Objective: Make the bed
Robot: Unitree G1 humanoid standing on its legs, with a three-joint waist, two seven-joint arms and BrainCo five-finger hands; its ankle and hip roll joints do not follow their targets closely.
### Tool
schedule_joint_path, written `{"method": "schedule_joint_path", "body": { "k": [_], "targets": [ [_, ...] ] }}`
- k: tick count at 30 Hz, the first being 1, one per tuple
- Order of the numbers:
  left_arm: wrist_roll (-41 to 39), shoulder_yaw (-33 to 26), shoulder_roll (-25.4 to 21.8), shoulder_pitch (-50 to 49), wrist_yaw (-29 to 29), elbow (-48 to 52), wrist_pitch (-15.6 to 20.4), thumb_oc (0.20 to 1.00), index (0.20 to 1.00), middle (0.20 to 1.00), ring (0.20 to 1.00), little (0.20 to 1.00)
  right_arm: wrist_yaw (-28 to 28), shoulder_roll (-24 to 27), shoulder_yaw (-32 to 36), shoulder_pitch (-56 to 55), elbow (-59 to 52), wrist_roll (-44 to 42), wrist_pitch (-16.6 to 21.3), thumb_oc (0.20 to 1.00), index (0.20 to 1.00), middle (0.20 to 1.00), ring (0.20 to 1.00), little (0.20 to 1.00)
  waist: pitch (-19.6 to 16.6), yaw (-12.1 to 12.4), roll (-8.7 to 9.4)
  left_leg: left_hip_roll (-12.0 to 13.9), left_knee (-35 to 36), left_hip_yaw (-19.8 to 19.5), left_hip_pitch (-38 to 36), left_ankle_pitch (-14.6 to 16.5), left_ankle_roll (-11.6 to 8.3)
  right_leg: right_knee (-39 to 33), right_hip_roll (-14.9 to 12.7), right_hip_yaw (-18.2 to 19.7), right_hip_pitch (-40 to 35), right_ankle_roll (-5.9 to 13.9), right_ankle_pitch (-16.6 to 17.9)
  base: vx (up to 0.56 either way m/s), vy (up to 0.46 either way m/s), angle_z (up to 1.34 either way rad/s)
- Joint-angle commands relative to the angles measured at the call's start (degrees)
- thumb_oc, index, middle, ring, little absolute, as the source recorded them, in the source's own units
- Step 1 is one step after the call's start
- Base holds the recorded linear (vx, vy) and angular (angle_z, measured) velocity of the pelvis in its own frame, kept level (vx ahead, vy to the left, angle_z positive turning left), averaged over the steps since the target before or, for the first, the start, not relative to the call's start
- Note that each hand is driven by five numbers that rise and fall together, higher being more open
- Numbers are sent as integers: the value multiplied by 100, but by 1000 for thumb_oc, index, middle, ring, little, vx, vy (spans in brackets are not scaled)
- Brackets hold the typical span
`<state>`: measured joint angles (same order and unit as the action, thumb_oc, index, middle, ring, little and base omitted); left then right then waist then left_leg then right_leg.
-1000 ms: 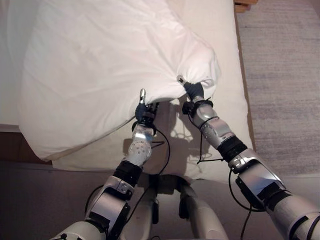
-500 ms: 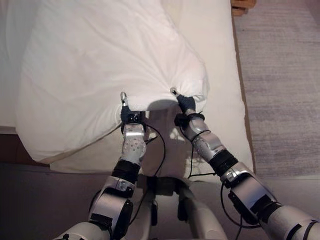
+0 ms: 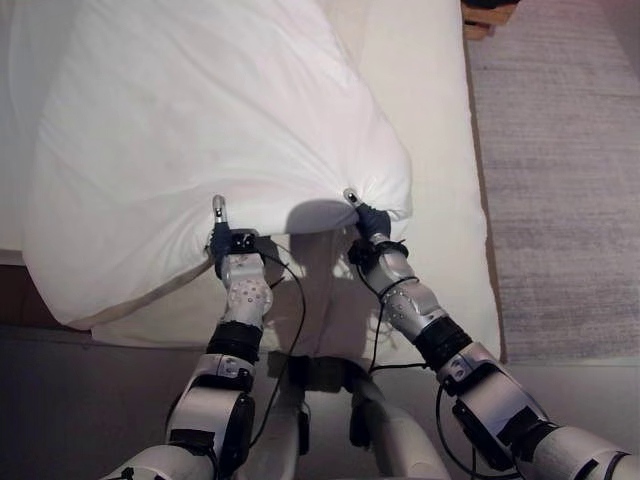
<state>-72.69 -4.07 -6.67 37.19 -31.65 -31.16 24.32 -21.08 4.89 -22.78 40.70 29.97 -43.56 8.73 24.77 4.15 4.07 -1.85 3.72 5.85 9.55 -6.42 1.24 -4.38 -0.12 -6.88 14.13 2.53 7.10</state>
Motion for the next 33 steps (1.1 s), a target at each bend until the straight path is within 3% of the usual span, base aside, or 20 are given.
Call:
{"method": "schedule_joint_path", "body": {
  "k": [1, 9, 10, 11, 12, 17, 21, 28, 29, 31, 33],
  "targets": [
    [597, -817, -1126, -261, -34, -428, 558, 1000, 1000, 1000, 1000, 1000, -323, 562, 1214, -778, -293, -205, 1033, 200, 200, 200, 200, 200, -779, -15, -34, -171, -224, -150, -32, 542, -148, 436, -351, -169, -232, 421, -222, 0, 0, 0],
    [832, -886, -1169, -359, -132, -333, 623, 1000, 1000, 1000, 1000, 1000, -334, 563, 1246, -851, -261, -214, 1046, 200, 200, 200, 200, 200, -757, -4, -77, -170, -232, -130, -52, 557, -147, 492, -355, -167, -225, 418, -247, 0, 0, 0],
    [834, -886, -1168, -361, -135, -330, 623, 887, 887, 887, 887, 887, -334, 563, 1245, -852, -262, -214, 1046, 200, 200, 200, 200, 200, -757, -4, -77, -170, -232, -130, -52, 557, -147, 493, -355, -167, -225, 417, -248, 0, 0, 0],
    [869, -874, -1176, -405, -91, -271, 606, 379, 379, 379, 379, 379, -314, 551, 1246, -876, -264, -228, 1044, 200, 200, 200, 200, 200, -754, -3, -83, -168, -236, -134, -58, 562, -145, 502, -352, -154, -221, 415, -254, 0, 0, 0],
    [903, -867, -1189, -444, -58, -267, 560, 200, 200, 200, 200, 200, -290, 557, 1249, -889, -268, -236, 1036, 200, 200, 200, 200, 200, -754, -3, -92, -168, -236, -134, -63, 562, -144, 509, -349, -149, -220, 412, -262, 0, 0, 0],
    [950, -492, -1363, -848, 859, -171, -69, 200, 200, 200, 200, 200, 11, 693, 1363, -1044, -333, -315, 935, 200, 200, 200, 200, 200, -767, -25, -172, -170, -252, -222, -74, 539, -124, 608, -330, -89, -206, 374, -322, 0, 0, 0],
    [852, -189, -1415, -918, 1423, -95, -367, 200, 200, 200, 200, 200, 191, 708, 1381, -1057, -276, -357, 846, 200, 200, 200, 200, 200, -767, -22, -256, -158, -227, -299, -102, 506, -121, 746, -320, -100, -193, 351, -409, -4, -3, 1],
    [653, -32, -1193, -1107, 1806, 158, -510, 200, 200, 200, 200, 200, 539, 382, 1316, -1260, -209, -882, 742, 200, 200, 200, 200, 200, -703, 10, -462, -203, -399, -420, -291, 616, -83, 1535, -408, -96, -162, 290, -847, -6, 11, 9],
    [598, 43, -1021, -1095, 1850, 254, -514, 200, 200, 200, 200, 200, 586, 305, 1425, -1437, -260, -1084, 766, 200, 200, 200, 200, 200, -632, 6, -550, -270, -546, -535, -270, 615, -176, 1709, -504, -181, -214, 234, -1023, -62, 11, 14],
    [593, 106, -950, -1092, 1886, 310, -501, 200, 200, 200, 200, 200, 594, 267, 1449, -1502, -276, -1211, 816, 200, 200, 200, 200, 200, -624, 0, -581, -329, -708, -645, -163, 597, -212, 1804, -588, -300, -179, 196, -1051, -73, 6, 48],
    [480, 197, -687, -1097, 1906, 507, -484, 200, 200, 200, 200, 200, 582, 146, 1572, -1684, -306, -1539, 925, 200, 200, 200, 200, 200, -658, -65, -581, -352, -1140, -765, -63, 783, -303, 1972, -845, -579, -235, 190, -1130, -47, 25, 101]
  ]
}}
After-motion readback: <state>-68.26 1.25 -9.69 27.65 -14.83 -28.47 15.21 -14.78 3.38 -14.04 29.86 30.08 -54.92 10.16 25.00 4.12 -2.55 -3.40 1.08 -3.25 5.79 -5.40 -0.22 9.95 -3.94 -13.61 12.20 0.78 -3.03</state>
